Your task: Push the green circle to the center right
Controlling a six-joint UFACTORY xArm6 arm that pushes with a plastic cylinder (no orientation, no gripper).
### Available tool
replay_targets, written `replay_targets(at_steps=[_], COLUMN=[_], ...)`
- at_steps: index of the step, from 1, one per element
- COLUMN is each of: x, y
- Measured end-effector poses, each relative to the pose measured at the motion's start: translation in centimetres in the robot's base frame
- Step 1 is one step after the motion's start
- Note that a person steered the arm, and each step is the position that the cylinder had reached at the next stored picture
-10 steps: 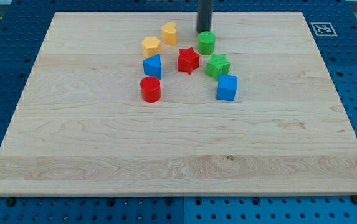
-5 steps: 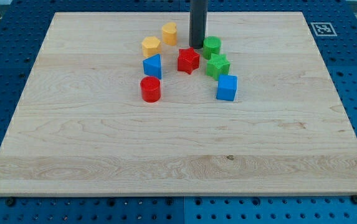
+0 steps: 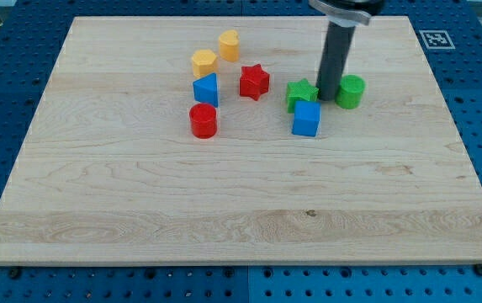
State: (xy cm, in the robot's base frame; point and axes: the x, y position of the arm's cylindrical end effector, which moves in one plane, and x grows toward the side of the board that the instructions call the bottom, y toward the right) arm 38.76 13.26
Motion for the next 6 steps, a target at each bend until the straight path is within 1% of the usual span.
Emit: replay_targets(at_steps=[2,4,5,6], x=[0.7,0.7,0.2,-1.8], y=[4.8,4.2,2.2,1.8])
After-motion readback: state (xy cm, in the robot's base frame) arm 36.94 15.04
